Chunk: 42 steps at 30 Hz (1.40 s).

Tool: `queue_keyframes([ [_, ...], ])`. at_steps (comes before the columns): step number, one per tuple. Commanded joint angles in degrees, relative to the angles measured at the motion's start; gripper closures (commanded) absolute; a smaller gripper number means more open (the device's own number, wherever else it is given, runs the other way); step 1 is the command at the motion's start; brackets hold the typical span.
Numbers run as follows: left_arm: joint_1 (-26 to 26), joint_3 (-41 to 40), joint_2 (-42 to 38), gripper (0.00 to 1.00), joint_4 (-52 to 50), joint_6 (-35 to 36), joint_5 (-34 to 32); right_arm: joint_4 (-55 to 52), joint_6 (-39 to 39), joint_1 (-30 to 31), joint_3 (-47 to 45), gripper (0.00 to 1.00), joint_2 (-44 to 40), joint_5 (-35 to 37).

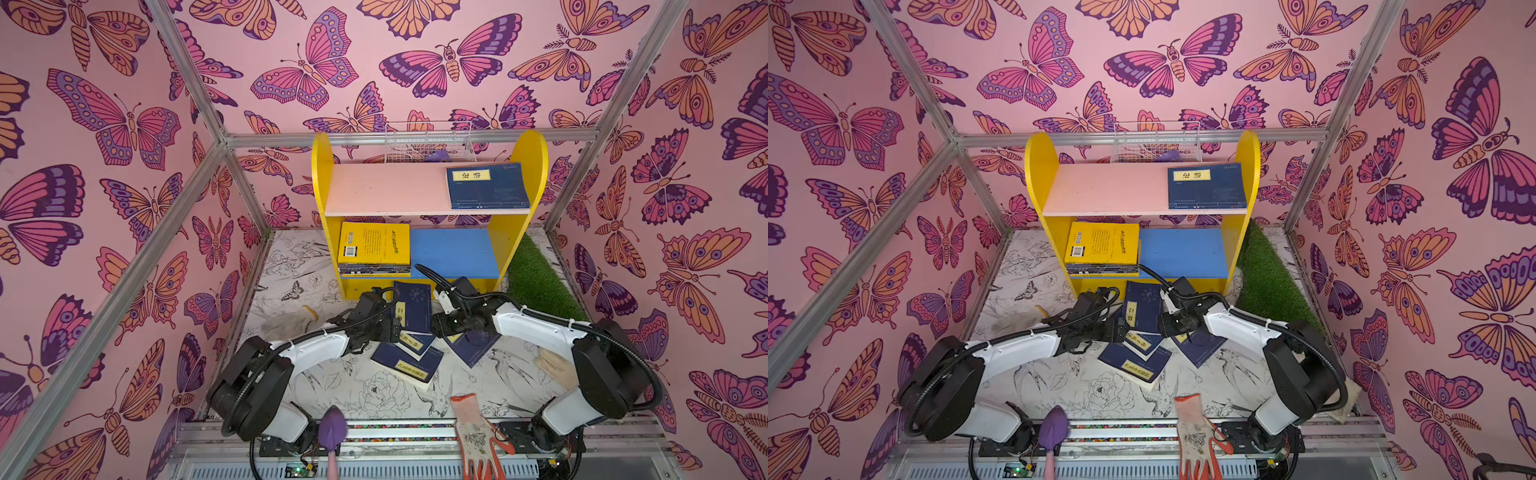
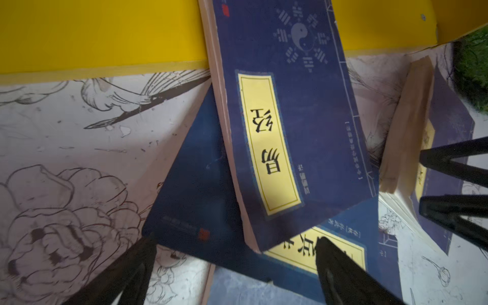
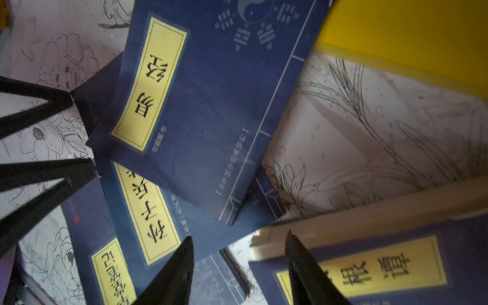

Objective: Stacking books/files
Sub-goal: Pick up the book from the books.

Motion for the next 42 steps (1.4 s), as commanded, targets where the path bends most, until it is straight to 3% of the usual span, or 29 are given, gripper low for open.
queue_keyframes([
  [1, 0.16, 0.85, 2.09, 0.07, 4.49, -1.31, -0.18, 4.64, 0.55, 0.44, 1.56, 0.4, 3.4, 1.01],
  [7, 0.22, 2.35, 5.19, 0.17, 5.28, -2.52, -2.43, 8.46, 4.25, 0.35, 3.45, 0.3, 9.09, 1.09],
  [13, 0.02, 4.34, 8.74, 0.26, 4.83, -2.18, -1.85, 10.25, 5.19, 0.14, 4.48, 0.29, 12.2, -0.4],
  [15, -0.17, 4.59, 9.41, 0.34, 4.64, -2.07, -1.73, 11.17, 5.07, 0.15, 4.45, 0.3, 12.75, -1.5],
  [22, -1.05, 4.95, 11.73, 0.63, 3.89, -1.42, -0.73, 17.84, 2.88, 1.19, 2.79, 0.44, 9.9, -8.46],
  [32, -3.04, 5.48, 12.79, 0.96, 2.41, 0.01, -0.52, 14.21, -1.84, 2.93, 3.96, 0.55, 5.03, -11.2],
  [38, -4.25, 5.75, 13.05, 1.0, 1.87, 0.46, -0.39, 17.09, -0.64, 2.94, 5.32, 0.63, 8.62, -12.38],
  [41, -4.5, 5.66, 12.89, 1.0, 1.8, 0.6, -0.11, 17.88, -0.09, 2.93, 6.46, 0.71, 9.87, -13.23],
  [42, -4.58, 5.66, 12.8, 1.0, 1.78, 0.79, 0.17, 18.2, 0.07, 2.93, 6.47, 0.78, 9.98, -13.68],
])
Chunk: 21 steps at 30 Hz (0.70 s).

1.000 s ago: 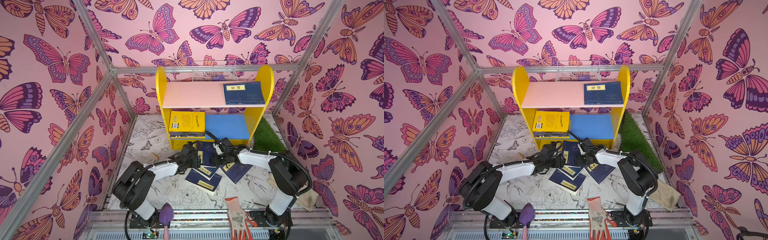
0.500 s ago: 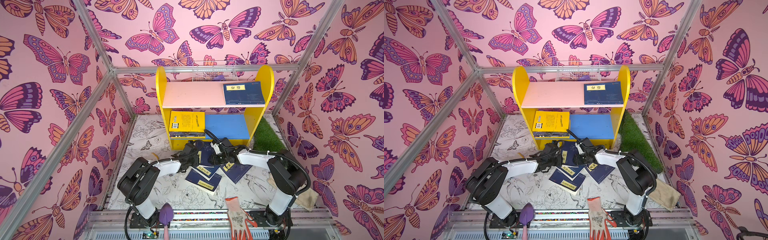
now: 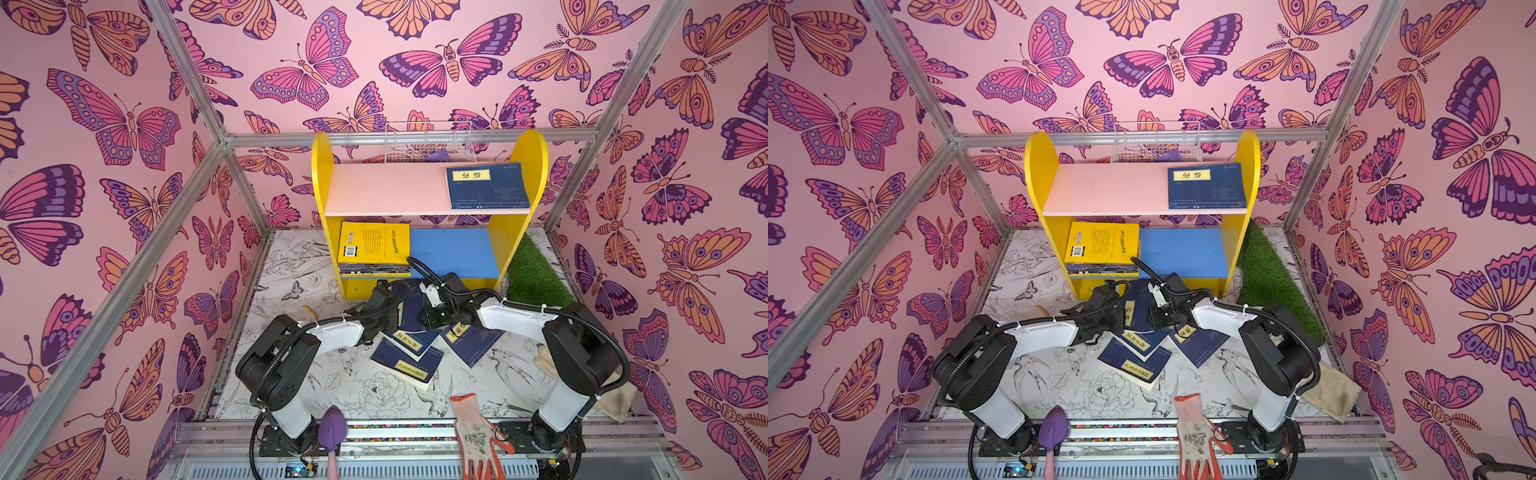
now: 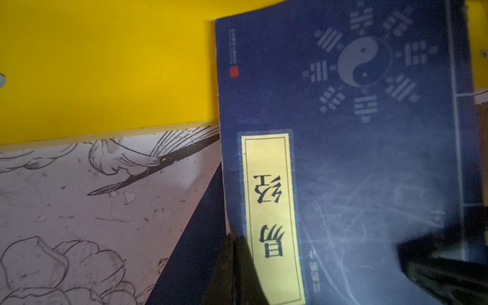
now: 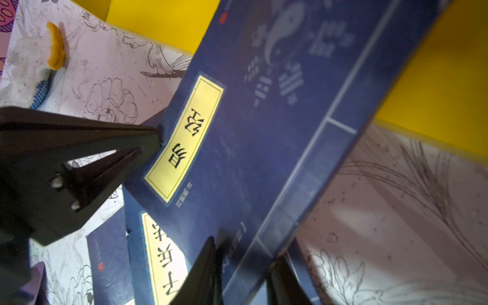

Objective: Stacking books/files
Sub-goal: Pick up the book from the books.

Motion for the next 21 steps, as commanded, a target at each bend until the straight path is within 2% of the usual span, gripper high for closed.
queue_keyframes([
  [1, -2.95, -0.33, 2.65, 1.0, -3.08, 1.39, 7.94, 7.05, -0.65, 2.22, 2.88, 0.83, 1.4, -7.58],
  [4, -3.04, -0.41, 2.22, 1.0, -3.27, 1.41, 7.84, 5.61, -1.2, 2.23, 2.43, 1.0, 0.23, -7.14],
  [7, -3.09, -1.29, 0.26, 0.98, -3.12, 0.93, 7.51, 1.85, -3.64, 2.23, 0.95, 1.0, -2.77, -7.51],
  [8, -3.05, -1.63, -0.69, 0.87, -2.96, 0.8, 7.3, -0.53, -4.88, 2.16, 0.65, 1.0, -3.95, -7.4],
  [11, -3.04, -3.0, -5.08, 0.71, -2.57, 0.64, 6.01, -8.74, -8.92, 2.14, -0.84, 1.0, -9.26, -5.35],
  [15, -2.89, -5.12, -13.25, 0.43, -2.01, -0.75, 1.62, -19.96, -8.64, 1.27, -3.31, 1.0, -16.0, -4.69],
  [18, -2.87, -6.33, -18.62, 0.32, -2.22, -1.94, -3.68, -25.22, -6.47, 1.42, -6.18, 1.0, -20.51, -4.59],
  [21, -2.83, -7.51, -23.45, 0.29, -3.92, -5.66, -11.2, -26.88, -5.9, 2.71, -9.02, 1.0, -28.67, -5.04],
])
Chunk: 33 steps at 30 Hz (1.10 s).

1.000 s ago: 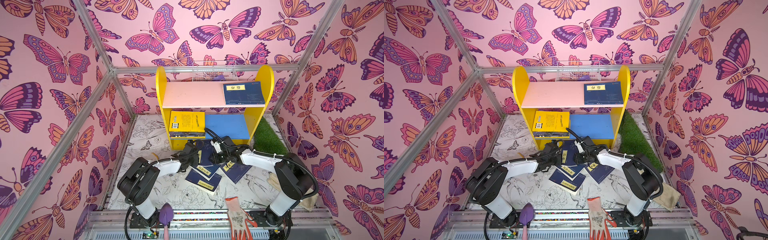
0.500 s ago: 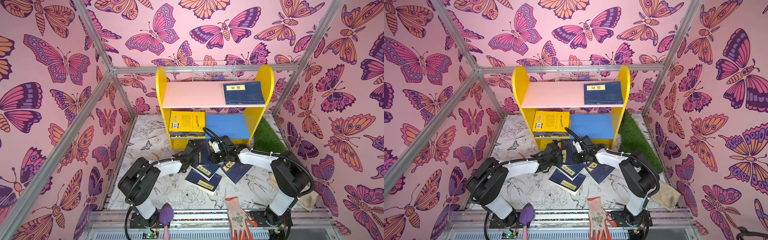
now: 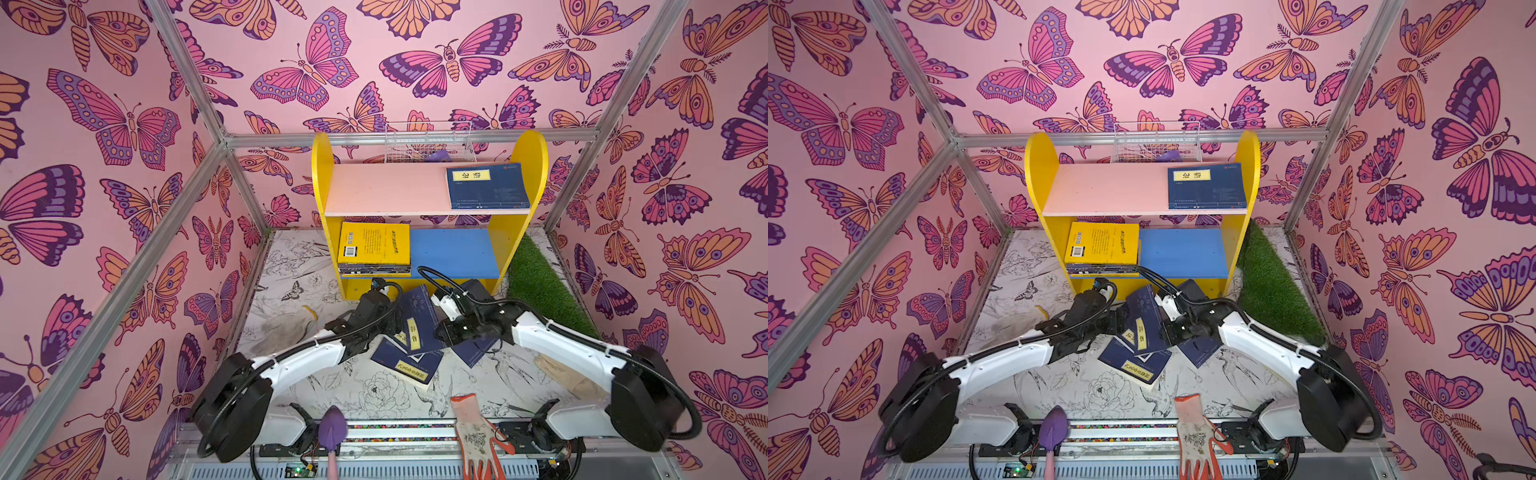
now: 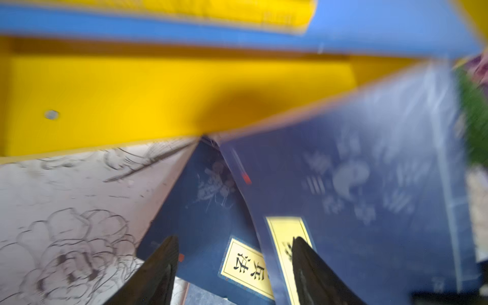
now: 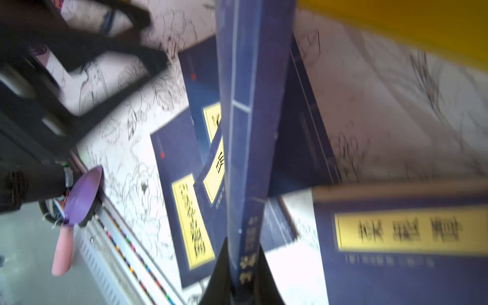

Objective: Stacking books/files
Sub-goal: Pick up the book from the books, then place the book on the bookshelf.

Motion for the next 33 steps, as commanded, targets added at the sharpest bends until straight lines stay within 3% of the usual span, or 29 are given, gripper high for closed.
queue_keyframes([
  [1, 0.41, -2.12, -4.86, 0.29, -3.3, -5.0, -11.16, -7.79, -1.21, 2.13, -1.17, 1.0, -7.51, -0.42],
  [6, 0.46, -3.57, -8.95, 0.29, -4.62, -5.96, -17.75, -11.82, -3.04, 2.68, 11.59, 1.0, -16.24, -0.15],
  [10, 0.46, -3.53, -8.53, 0.29, -4.72, -6.35, -18.24, -12.29, -3.64, 2.65, 30.17, 1.0, -12.7, -1.8],
  [14, 0.24, -3.2, -7.07, 0.29, -4.8, -8.2, -16.55, 1.22, 6.32, 2.63, 41.49, 1.0, -7.37, 0.29],
  [17, -0.32, -2.96, -6.8, 0.29, -4.73, -8.31, -16.42, 13.35, 19.3, 2.76, 46.96, 1.0, -2.67, 13.08],
  [22, -1.38, -2.74, -7.89, 0.29, -4.73, -7.11, -17.67, 23.55, 36.36, 3.48, 48.79, 1.0, 3.01, 32.75],
  [27, -2.02, -3.48, -9.54, 0.29, -4.67, -6.63, -18.02, 22.79, 43.91, 5.82, 52.08, 1.0, 7.79, 47.81],
  [33, -2.66, -4.12, -10.89, 0.29, -4.79, -5.92, -17.59, 21.24, 48.62, 7.42, 55.57, 1.0, 11.39, 58.78],
])
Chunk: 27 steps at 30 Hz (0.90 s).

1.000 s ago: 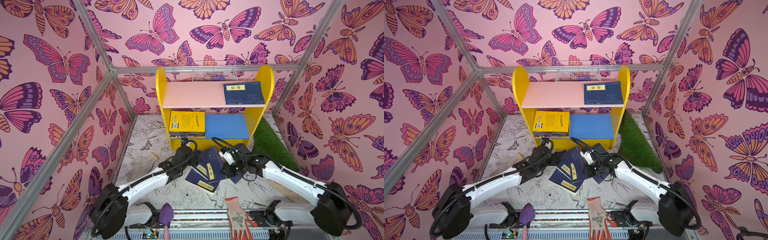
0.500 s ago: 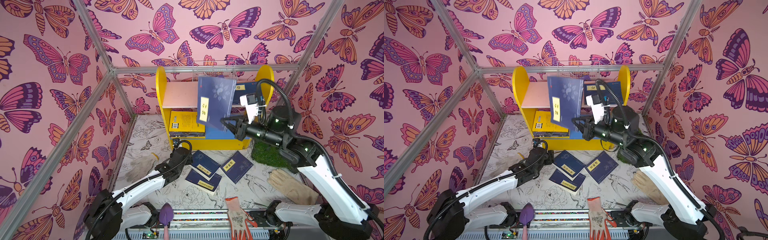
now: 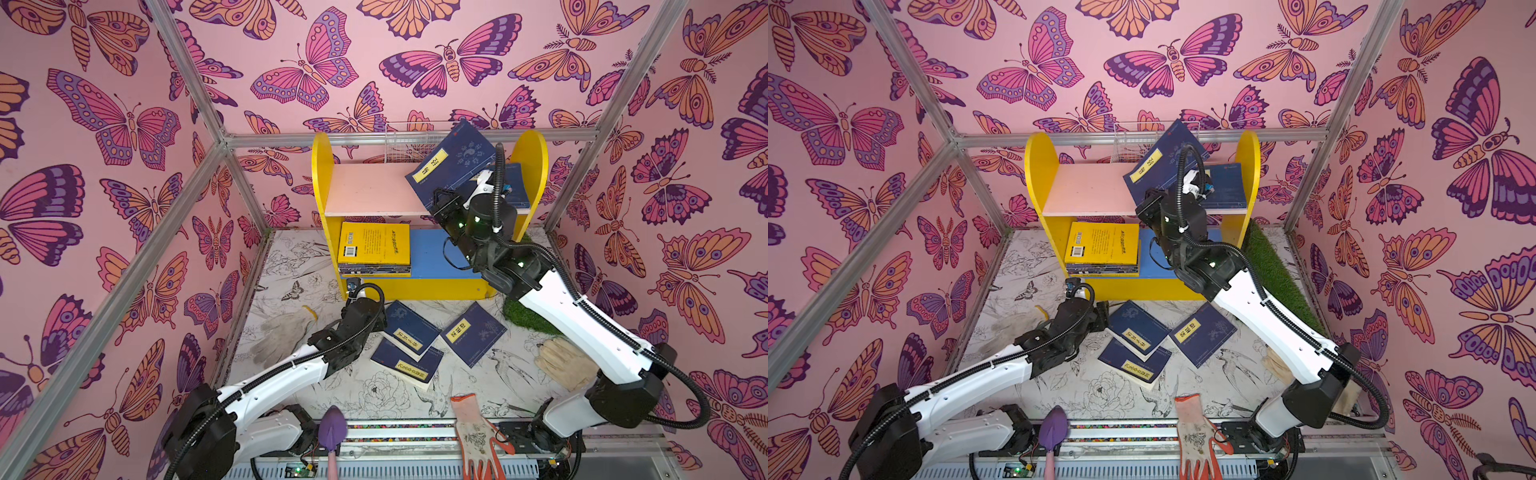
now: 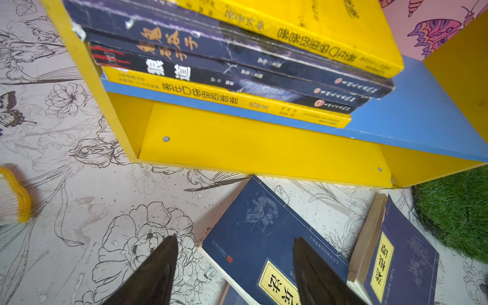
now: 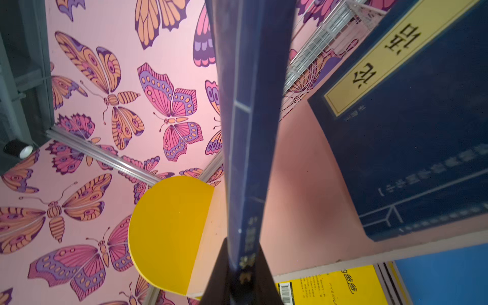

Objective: Stacking books/files
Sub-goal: Place the book on the bookshelf.

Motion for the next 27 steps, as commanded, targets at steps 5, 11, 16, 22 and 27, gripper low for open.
queue_keyframes([
  [5, -1.05, 0.11, -2.95, 0.29, -1.44, 3.36, 0.83, 6.35, 10.79, 0.32, 0.67, 1.0, -1.91, 15.19],
  [11, -1.14, 3.14, -6.14, 0.29, -1.84, 3.75, 4.93, 2.1, 24.25, -3.08, -0.88, 1.0, -1.79, 12.54],
  [16, -1.53, 5.13, -7.85, 0.29, -2.22, 4.27, 4.51, -2.17, 36.55, -7.17, -0.47, 0.75, -1.3, 6.09],
  [22, -1.96, 6.47, -8.02, 0.31, -3.3, 4.13, 4.35, -6.8, 42.68, -8.8, 1.91, 0.01, -1.57, -2.7],
  [27, -2.5, 10.86, -5.95, 0.33, -3.99, 4.52, 6.14, -12.39, 44.42, -9.33, 5.07, 0.01, -1.65, -7.4],
])
